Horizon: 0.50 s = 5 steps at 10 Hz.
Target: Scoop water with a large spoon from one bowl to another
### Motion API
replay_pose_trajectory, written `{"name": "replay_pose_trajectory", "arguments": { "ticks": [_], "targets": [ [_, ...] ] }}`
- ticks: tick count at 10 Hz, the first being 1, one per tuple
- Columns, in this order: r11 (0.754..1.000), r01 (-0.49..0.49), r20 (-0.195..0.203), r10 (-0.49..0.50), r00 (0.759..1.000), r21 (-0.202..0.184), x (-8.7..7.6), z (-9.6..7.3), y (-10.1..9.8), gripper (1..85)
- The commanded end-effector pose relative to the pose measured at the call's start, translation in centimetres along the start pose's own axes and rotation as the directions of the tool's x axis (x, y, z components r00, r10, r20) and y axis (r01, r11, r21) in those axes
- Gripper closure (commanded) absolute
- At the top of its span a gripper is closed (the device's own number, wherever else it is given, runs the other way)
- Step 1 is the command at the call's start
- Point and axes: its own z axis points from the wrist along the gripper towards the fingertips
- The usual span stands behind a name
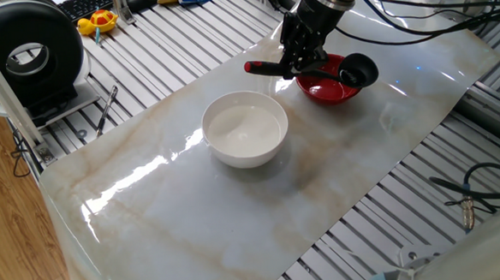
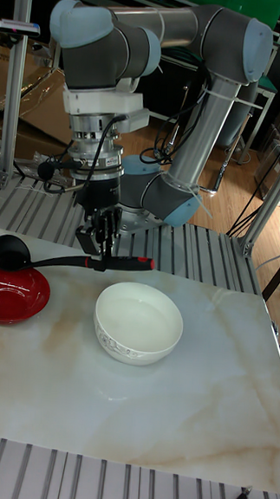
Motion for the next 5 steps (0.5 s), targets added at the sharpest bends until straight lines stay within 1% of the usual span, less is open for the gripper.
{"name": "replay_pose_trajectory", "arguments": {
  "ticks": [1, 3, 5],
  "targets": [
    [1.000, -0.005, 0.011, 0.005, 1.000, 0.005, -0.29, -0.23, -0.14, 84.3],
    [1.000, -0.003, 0.003, 0.003, 1.000, 0.009, -0.07, -0.22, -0.26, 84.3],
    [1.000, -0.006, 0.008, 0.006, 1.000, 0.011, -0.22, -0.22, -0.29, 84.3]
  ]
}}
